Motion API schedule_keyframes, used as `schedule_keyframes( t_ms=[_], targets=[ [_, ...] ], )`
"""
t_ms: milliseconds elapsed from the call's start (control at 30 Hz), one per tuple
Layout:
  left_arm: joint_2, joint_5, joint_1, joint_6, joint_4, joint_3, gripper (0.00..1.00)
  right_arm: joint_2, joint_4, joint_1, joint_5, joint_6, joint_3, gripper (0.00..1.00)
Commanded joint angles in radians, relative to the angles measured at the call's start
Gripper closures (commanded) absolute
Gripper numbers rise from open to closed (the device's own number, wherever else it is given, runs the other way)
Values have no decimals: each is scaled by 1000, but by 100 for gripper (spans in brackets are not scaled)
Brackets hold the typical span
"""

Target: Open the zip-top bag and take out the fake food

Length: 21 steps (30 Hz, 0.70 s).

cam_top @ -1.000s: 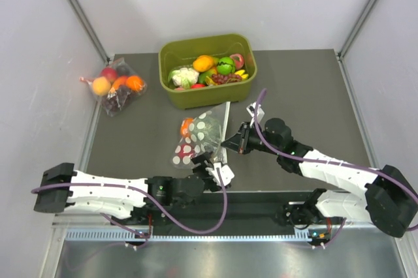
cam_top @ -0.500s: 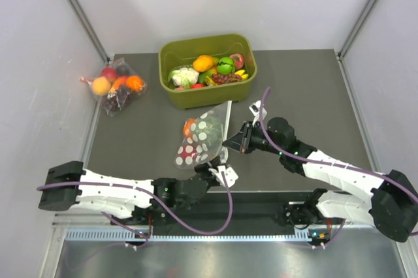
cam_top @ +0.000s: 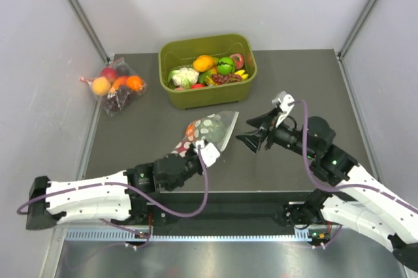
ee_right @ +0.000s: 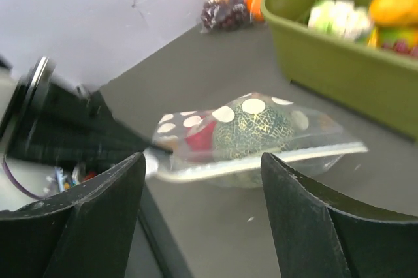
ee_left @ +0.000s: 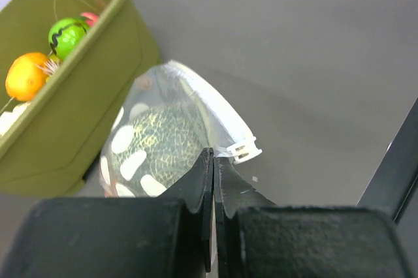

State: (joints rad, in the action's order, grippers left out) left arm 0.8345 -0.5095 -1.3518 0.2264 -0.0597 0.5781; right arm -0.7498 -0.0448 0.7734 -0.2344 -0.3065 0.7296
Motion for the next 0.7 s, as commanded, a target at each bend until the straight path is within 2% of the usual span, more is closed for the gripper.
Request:
schedule_keyframes(
  t_ms=[0,100,200,433,667],
  targets=[
    [-34,265,106,-104,57,95,100,47,-72,44,-54,257,37,29],
    [-12,400,201,-142,115,155,100,84,-49,95,-52,335,19,30],
    [26,454,256,-165,144,219,100,96,-27,128,-37,374,17,32],
    [54,552,263,-179,254,353,100,-11,-30,219,9,490,111,40],
    [6,531,263,-187,281,358,100,-86,-15,289,53,524,162,45]
  ],
)
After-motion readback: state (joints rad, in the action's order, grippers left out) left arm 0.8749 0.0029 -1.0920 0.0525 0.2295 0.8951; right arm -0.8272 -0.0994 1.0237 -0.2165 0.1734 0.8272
